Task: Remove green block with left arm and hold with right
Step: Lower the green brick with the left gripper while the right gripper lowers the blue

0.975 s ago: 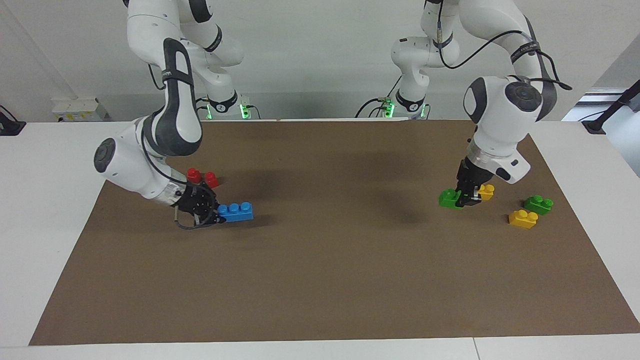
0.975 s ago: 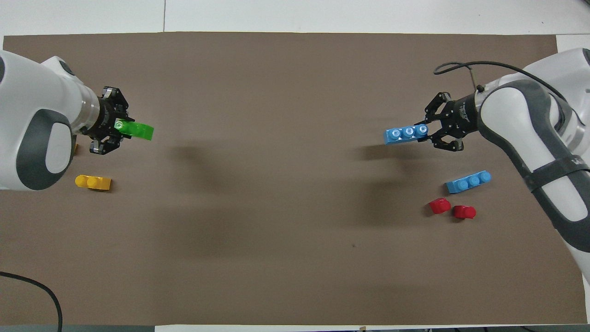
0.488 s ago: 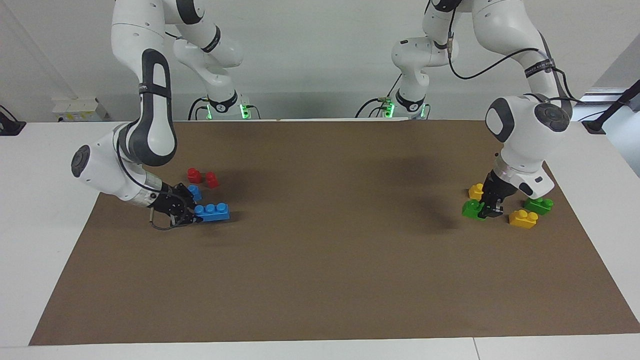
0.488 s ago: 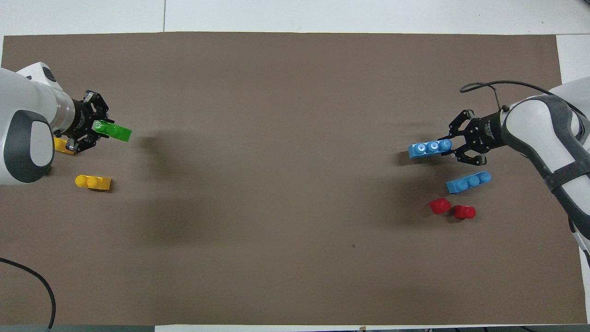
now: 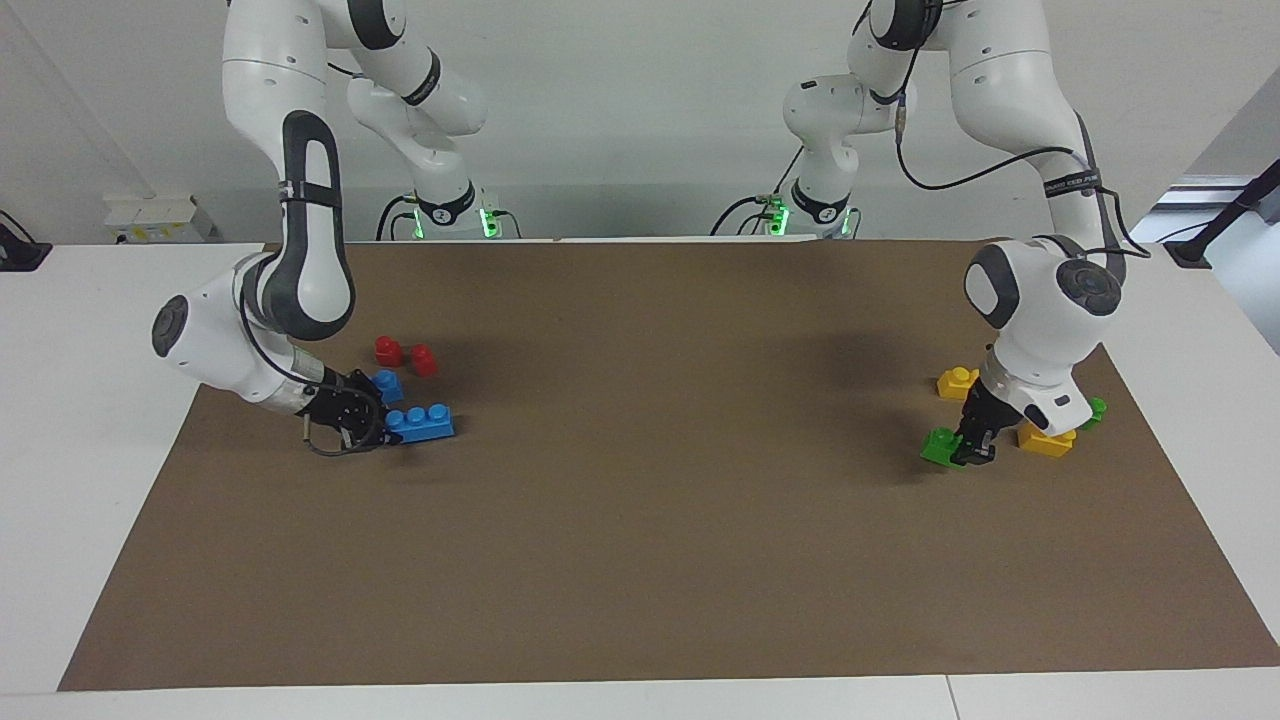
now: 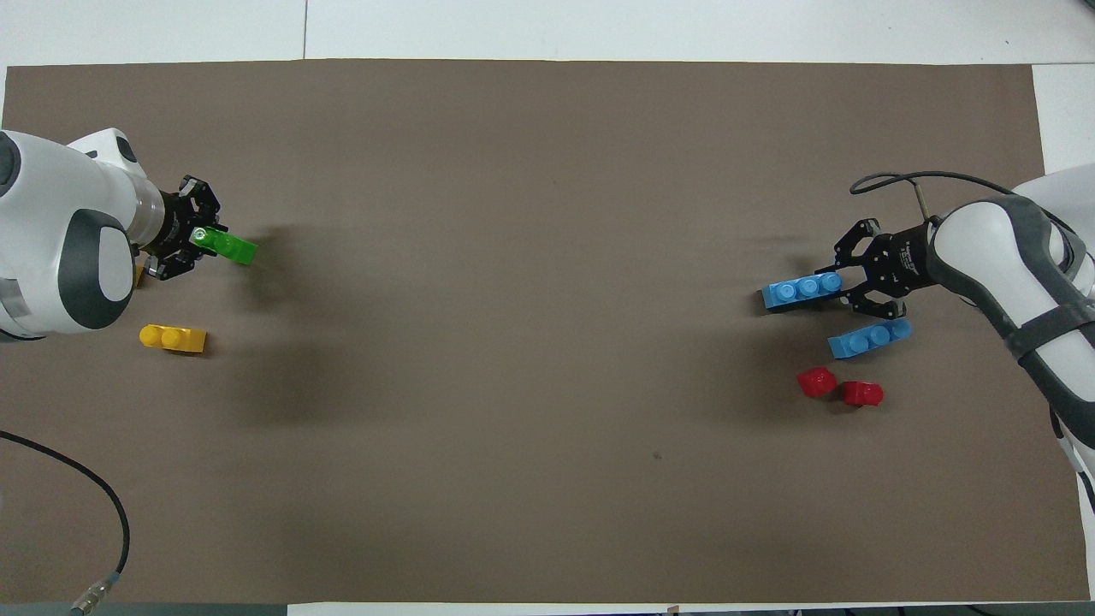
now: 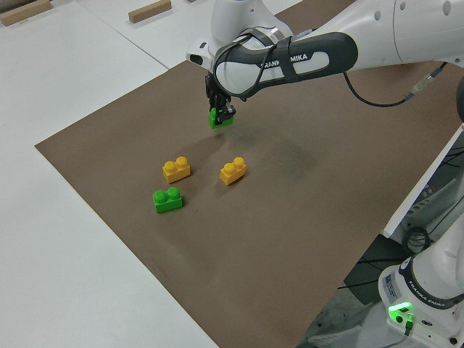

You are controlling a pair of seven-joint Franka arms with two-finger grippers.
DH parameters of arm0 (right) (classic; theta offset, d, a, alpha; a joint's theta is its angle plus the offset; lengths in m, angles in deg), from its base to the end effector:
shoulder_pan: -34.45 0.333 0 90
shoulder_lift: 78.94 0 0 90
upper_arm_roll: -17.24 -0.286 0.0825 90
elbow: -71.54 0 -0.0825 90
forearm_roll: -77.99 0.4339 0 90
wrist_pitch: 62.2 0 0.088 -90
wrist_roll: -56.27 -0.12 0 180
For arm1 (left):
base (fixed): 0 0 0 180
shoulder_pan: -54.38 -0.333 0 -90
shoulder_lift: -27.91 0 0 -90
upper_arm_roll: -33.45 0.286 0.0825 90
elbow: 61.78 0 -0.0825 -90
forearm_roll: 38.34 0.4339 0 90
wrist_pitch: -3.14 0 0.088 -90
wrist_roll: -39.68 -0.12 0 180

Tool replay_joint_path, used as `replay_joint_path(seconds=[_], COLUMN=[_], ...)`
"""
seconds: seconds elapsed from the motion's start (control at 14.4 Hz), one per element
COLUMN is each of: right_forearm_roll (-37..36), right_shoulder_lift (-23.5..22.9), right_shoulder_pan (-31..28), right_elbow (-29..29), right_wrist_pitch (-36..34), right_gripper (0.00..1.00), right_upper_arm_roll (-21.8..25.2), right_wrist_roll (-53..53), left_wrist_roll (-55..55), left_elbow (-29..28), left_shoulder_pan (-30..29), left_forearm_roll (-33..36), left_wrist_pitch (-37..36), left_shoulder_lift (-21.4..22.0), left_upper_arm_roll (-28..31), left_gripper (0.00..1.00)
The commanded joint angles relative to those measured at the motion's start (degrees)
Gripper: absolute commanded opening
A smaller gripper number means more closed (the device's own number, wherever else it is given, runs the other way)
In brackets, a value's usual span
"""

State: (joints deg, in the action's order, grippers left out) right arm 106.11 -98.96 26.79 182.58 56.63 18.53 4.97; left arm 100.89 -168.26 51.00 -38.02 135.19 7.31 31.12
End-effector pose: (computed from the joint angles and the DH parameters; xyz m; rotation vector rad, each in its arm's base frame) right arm 0.6192 -0.0676 0.2202 -2.2048 1.7420 0.4797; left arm 0.6717 0.0132 0.2642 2.6432 1.5957 0.1087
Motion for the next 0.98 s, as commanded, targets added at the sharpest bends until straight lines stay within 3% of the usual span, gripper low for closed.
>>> replay_joint_path(seconds=[0.0,0.07,0.42,0.49,0.56,0.91], right_forearm_roll=[-0.43,-0.43,-0.52,-0.87,-1.22,-11.83], right_shoulder_lift=[0.86,0.86,1.99,2.96,4.27,8.94], right_shoulder_pan=[-0.86,-0.86,-0.16,-0.07,0.10,2.03], right_elbow=[0.85,0.15,-5.99,-7.05,-7.58,-13.46], right_wrist_pitch=[1.32,0.70,-5.52,-6.76,-7.82,-17.47], right_gripper=[0.85,0.97,0.99,0.99,0.99,1.00], right_upper_arm_roll=[-0.85,-0.85,-0.85,-0.85,-0.76,-1.38], right_wrist_roll=[1.12,0.68,-3.18,-3.36,-3.19,2.85], left_wrist_roll=[-1.97,-1.89,-5.90,-7.32,-7.68,-14.17], left_elbow=[-0.48,-0.48,-0.48,-0.48,-0.31,1.97], left_shoulder_pan=[-1.45,-1.54,-1.89,-1.89,-1.89,-1.54], left_forearm_roll=[-0.85,-0.85,-0.76,-0.76,-0.76,-0.41], left_wrist_pitch=[2.41,2.76,3.74,3.73,3.30,1.55], left_shoulder_lift=[-1.01,-1.19,-2.16,-2.16,-2.16,-0.23], left_upper_arm_roll=[-0.40,-0.40,-0.40,-0.40,-0.31,-0.31], left_gripper=[0.00,0.00,0.00,0.58,1.00,1.00])
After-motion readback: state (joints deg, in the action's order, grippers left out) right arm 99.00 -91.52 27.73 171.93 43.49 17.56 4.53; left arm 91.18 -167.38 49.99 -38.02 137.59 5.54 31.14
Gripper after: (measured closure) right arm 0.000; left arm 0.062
